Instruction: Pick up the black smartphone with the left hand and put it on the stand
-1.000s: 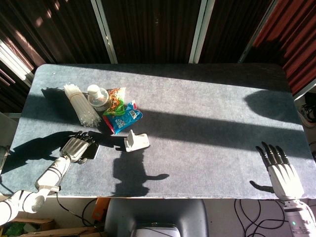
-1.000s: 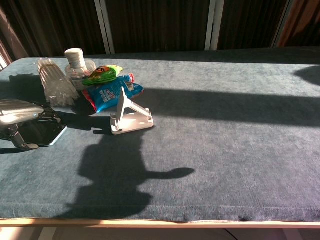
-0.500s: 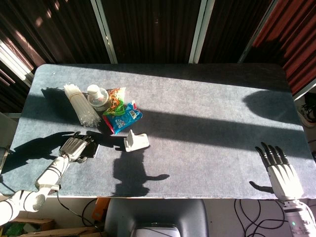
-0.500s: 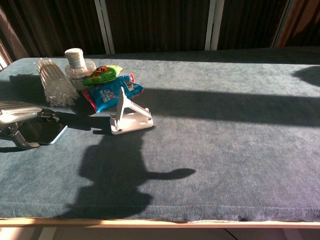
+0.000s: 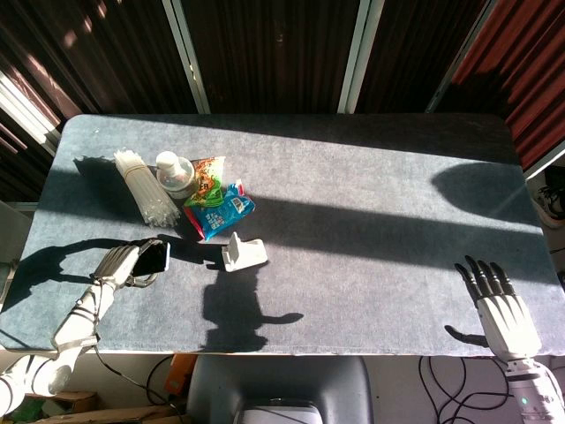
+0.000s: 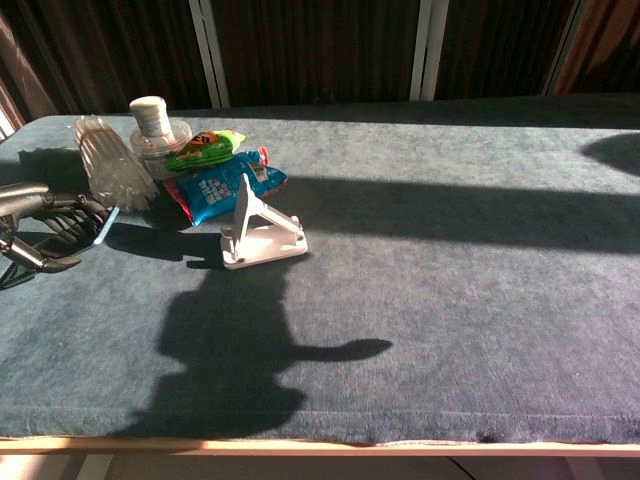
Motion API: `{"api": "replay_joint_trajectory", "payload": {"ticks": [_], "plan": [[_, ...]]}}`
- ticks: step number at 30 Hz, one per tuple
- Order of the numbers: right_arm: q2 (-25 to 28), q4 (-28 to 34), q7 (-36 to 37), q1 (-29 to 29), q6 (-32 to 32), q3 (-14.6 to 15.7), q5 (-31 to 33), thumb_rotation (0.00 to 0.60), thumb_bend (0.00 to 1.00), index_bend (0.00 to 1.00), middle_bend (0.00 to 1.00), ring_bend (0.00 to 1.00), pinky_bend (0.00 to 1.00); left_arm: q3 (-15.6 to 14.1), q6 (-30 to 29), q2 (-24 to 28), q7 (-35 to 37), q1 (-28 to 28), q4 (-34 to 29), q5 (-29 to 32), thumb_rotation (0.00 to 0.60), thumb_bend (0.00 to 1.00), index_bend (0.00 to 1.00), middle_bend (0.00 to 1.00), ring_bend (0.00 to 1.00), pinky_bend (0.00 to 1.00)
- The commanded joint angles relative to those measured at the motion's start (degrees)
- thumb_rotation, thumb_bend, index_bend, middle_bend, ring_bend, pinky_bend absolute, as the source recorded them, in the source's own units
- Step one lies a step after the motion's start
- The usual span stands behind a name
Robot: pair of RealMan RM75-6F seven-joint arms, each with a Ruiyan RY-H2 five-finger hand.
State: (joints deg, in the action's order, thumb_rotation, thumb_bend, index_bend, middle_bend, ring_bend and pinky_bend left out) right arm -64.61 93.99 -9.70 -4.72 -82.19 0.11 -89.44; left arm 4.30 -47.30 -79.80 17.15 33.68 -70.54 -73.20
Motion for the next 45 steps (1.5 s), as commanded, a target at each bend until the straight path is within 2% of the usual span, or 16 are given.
{"api": "replay_joint_trajectory", "payload": {"ticks": [1,7,12,17,21,23,29,33,37,45], "plan": [[0.04,0.03,0.05,-0.02,0.08,0.06,-0.06,0.6,0.25,0.0,0.0,0.0,0.0,0.66,-2.44,-0.46,5.31,-1.24,1.1,-3.14,0.6,0.45,0.87,1.0,0.76,0.23],[0.24,-0.03,0.49,-0.08,0.15,0.02,-0.04,0.6,0.25,0.0,0.0,0.0,0.0,3.1,-9.37,-4.01,12.64,-3.26,3.78,-4.08,0.6,0.45,0.87,1.0,0.76,0.23],[0.31,-0.09,0.73,-0.05,0.04,0.08,-0.23,0.6,0.25,0.0,0.0,0.0,0.0,4.83,-10.51,-4.33,20.35,-4.26,3.29,-3.18,0.6,0.45,0.87,1.0,0.76,0.23],[0.25,-0.08,0.6,-0.03,0.05,0.16,-0.34,0.6,0.25,0.0,0.0,0.0,0.0,6.8,-10.31,-0.79,29.4,-5.61,-3.35,-1.92,0.6,0.45,0.87,1.0,0.76,0.23],[0.07,-0.03,0.16,-0.13,0.33,0.21,-0.29,0.6,0.25,0.0,0.0,0.0,0.0,8.26,-12.43,2.44,32.66,-7.2,-11.16,-1.52,0.6,0.45,0.87,1.0,0.76,0.23],[-0.02,-0.02,-0.09,-0.2,0.53,0.26,-0.28,0.6,0.25,0.0,0.0,0.0,0.0,9.36,-14.51,2.79,31.35,-8.13,-15.11,-0.04,0.6,0.45,0.87,1.0,0.76,0.23],[-0.12,0.01,-0.34,-0.33,0.82,0.32,-0.29,0.6,0.25,0.0,0.0,0.0,0.0,10.9,-17.9,1.83,27.48,-8.97,-20.82,2.11,0.6,0.46,0.87,1.0,0.76,0.23],[-0.14,0.03,-0.36,-0.54,1.32,0.4,-0.22,0.6,0.25,0.0,0.0,0.0,0.0,11.9,-21.86,-4.06,17.01,-7.49,-26.05,3.34,0.6,0.47,0.87,1.0,0.76,0.23],[0.05,-0.05,0.08,-0.71,1.62,0.39,-0.15,0.6,0.25,0.0,0.0,0.0,0.0,13.18,-23.11,-9.68,9.71,-5.64,-26.31,6.46,0.6,0.47,0.87,1.0,0.75,0.21],[0.34,-0.13,0.57,-0.99,2.19,0.61,-0.29,0.6,0.25,0.0,0.0,0.0,0.0,15.23,-22.43,-16.83,4.12,-2.43,-23.6,9.33,0.6,0.47,0.87,1.0,0.73,0.18]]}}
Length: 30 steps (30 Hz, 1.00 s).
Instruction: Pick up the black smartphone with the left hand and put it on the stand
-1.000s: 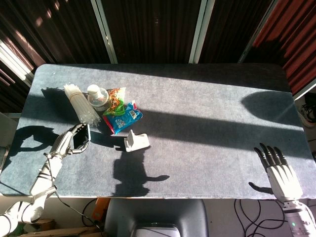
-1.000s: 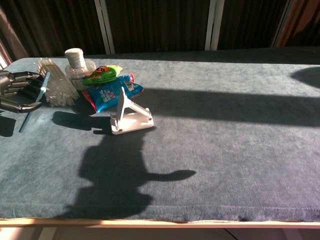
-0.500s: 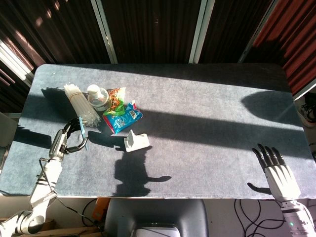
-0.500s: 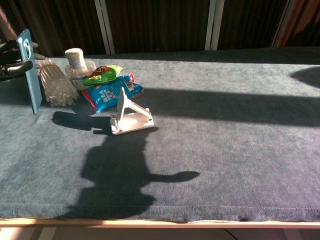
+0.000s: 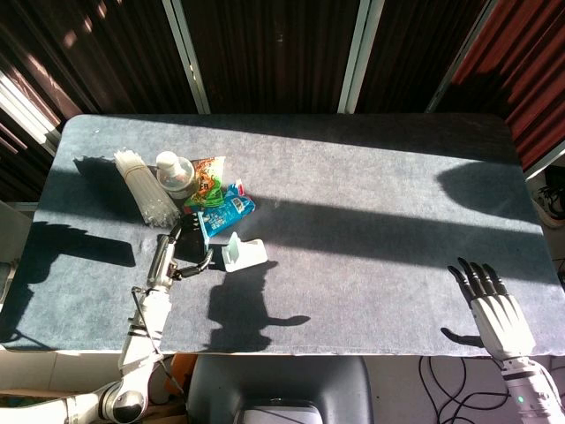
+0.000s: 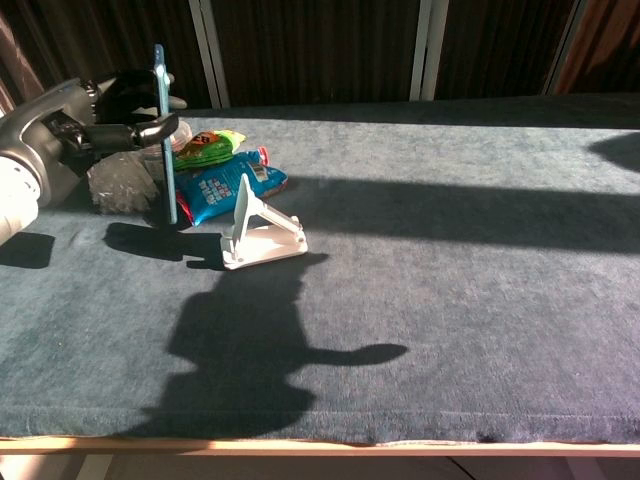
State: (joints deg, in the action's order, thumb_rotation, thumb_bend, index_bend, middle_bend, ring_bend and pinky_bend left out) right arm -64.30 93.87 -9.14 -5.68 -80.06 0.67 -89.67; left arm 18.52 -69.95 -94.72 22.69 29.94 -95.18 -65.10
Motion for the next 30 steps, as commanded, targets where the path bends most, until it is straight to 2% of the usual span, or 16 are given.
{"api": "replay_joint_trajectory", "payload": {"ticks": [1,7,20,30], "plan": [[0.04,-0.03,0.0,-0.03,0.1,0.13,-0.13,0.6,0.25,0.0,0.0,0.0,0.0,1.47,0.41,-2.77,-1.97,1.79,1.53,1.71,0.6,0.47,0.87,1.0,0.73,0.18],[0.24,-0.06,0.28,-0.16,0.39,0.3,-0.22,0.6,0.25,0.0,0.0,0.0,0.0,3.77,1.12,-6.68,-4.0,4.03,5.21,3.64,0.6,0.47,0.87,1.0,0.72,0.17],[0.43,-0.12,0.61,-0.26,0.55,0.28,0.04,0.6,0.25,0.0,0.0,0.0,0.0,6.27,1.75,-10.57,-0.34,3.84,8.56,5.78,0.6,0.48,0.87,1.0,0.72,0.17],[0.67,-0.15,1.1,-0.1,0.14,0.49,-0.42,0.6,0.25,0.0,0.0,0.0,0.0,4.8,0.42,-13.47,3.7,2.93,11.85,1.67,0.6,0.48,0.87,1.0,0.72,0.16]]}}
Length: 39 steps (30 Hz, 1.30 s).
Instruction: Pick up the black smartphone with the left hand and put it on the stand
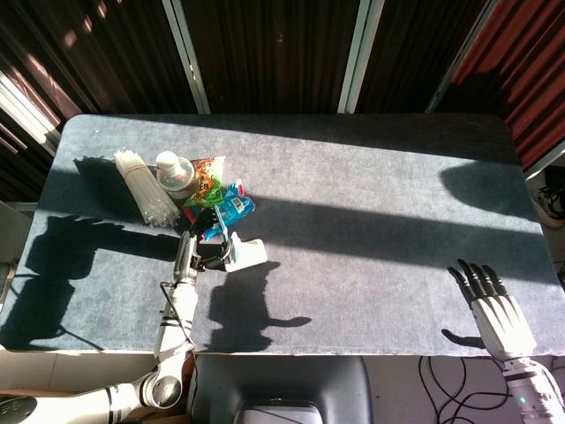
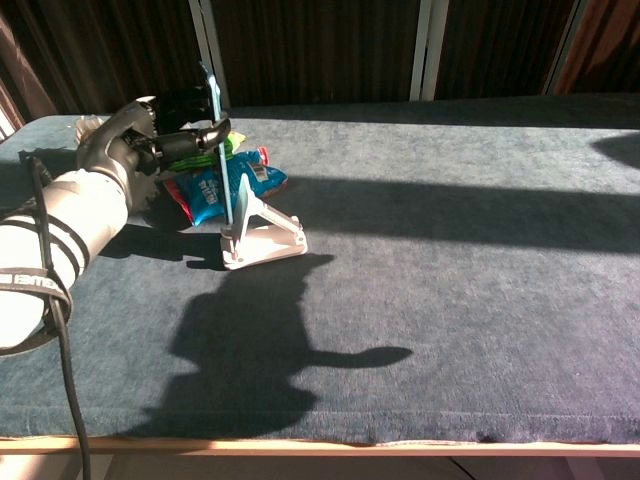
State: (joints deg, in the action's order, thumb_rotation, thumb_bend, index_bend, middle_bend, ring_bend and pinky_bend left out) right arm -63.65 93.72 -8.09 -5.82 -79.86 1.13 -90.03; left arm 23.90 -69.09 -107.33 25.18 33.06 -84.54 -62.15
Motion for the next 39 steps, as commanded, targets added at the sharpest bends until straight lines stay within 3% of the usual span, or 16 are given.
{"api": "replay_joint_trajectory", "payload": {"ticks": [1,13,39], "plan": [[0.05,0.0,0.12,0.04,-0.11,0.04,-0.11,0.6,0.25,0.0,0.0,0.0,0.0,-0.8,-0.47,-1.19,2.09,-0.22,1.83,-2.01,0.6,0.48,0.87,1.0,0.72,0.16],[0.36,-0.1,0.99,0.34,-0.74,0.04,-0.23,0.6,0.25,0.0,0.0,0.0,0.0,-2.54,0.63,-4.26,13.86,0.41,11.48,-8.99,0.6,0.48,0.87,1.0,0.71,0.14],[0.88,-0.16,2.05,0.68,-1.39,-0.01,-0.43,0.6,0.25,0.0,0.0,0.0,0.0,-5.16,0.82,-9.43,25.99,2.0,26.82,-14.91,0.6,0.47,0.86,1.0,0.69,0.14]]}}
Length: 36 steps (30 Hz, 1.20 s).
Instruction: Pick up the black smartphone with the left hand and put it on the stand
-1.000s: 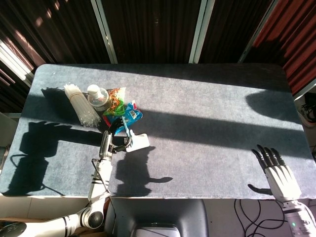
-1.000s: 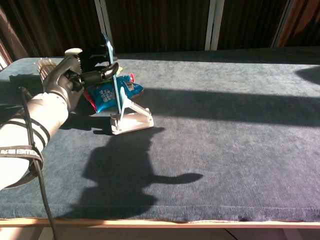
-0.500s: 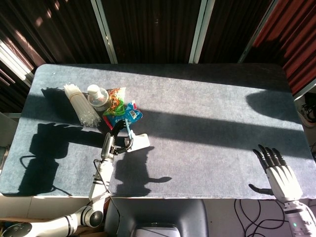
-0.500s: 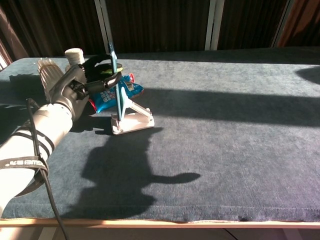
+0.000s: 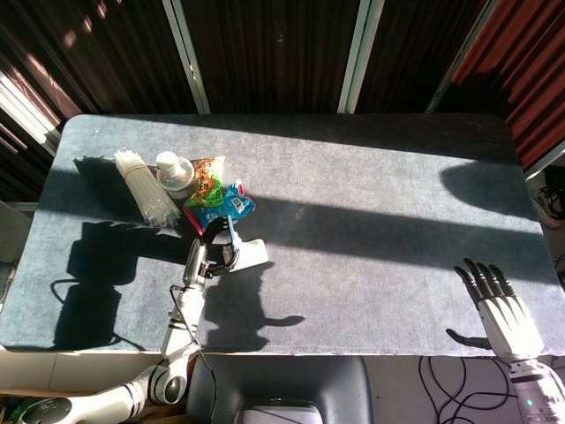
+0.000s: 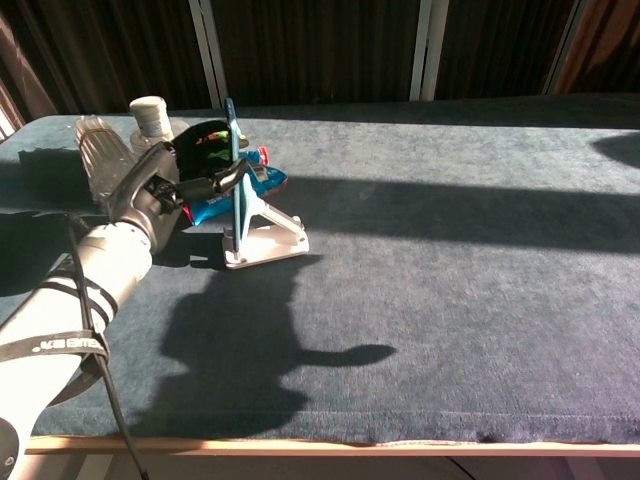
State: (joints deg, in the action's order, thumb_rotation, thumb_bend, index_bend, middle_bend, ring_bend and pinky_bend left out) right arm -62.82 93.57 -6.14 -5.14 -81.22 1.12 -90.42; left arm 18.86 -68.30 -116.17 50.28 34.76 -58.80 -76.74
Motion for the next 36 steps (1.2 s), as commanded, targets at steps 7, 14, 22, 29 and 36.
{"api": "replay_joint_trajectory", "payload": {"ticks": [7,14,22,29,36], "plan": [[0.31,-0.07,0.75,0.2,-0.48,0.0,-0.26,0.6,0.25,0.0,0.0,0.0,0.0,-0.3,0.34,-1.59,3.33,0.95,3.86,-0.84,0.6,0.46,0.86,1.0,0.69,0.14],[0.32,-0.12,0.71,0.27,-0.52,-0.03,-0.21,0.6,0.25,0.0,0.0,0.0,0.0,-0.57,0.5,-2.47,5.04,1.73,6.46,-1.51,0.6,0.46,0.86,1.0,0.68,0.14],[0.4,-0.16,0.76,0.33,-0.5,-0.06,-0.12,0.6,0.25,0.0,0.0,0.0,0.0,-0.73,1.45,-3.14,6.73,2.3,9.34,-1.35,0.6,0.44,0.77,1.0,0.57,0.11],[0.44,-0.13,0.83,0.4,-0.62,-0.07,-0.16,0.6,0.25,0.0,0.0,0.0,0.0,-1.91,0.97,-3.23,7.8,2.41,10.15,-2.58,0.6,0.39,0.66,0.88,0.45,0.08],[0.49,-0.28,1.34,0.55,-1.12,-0.09,-0.53,0.6,0.25,0.0,0.0,0.0,0.0,-1.9,2.36,-2.85,9.76,2.67,9.89,-2.14,0.6,0.35,0.4,0.63,0.31,0.06]]}}
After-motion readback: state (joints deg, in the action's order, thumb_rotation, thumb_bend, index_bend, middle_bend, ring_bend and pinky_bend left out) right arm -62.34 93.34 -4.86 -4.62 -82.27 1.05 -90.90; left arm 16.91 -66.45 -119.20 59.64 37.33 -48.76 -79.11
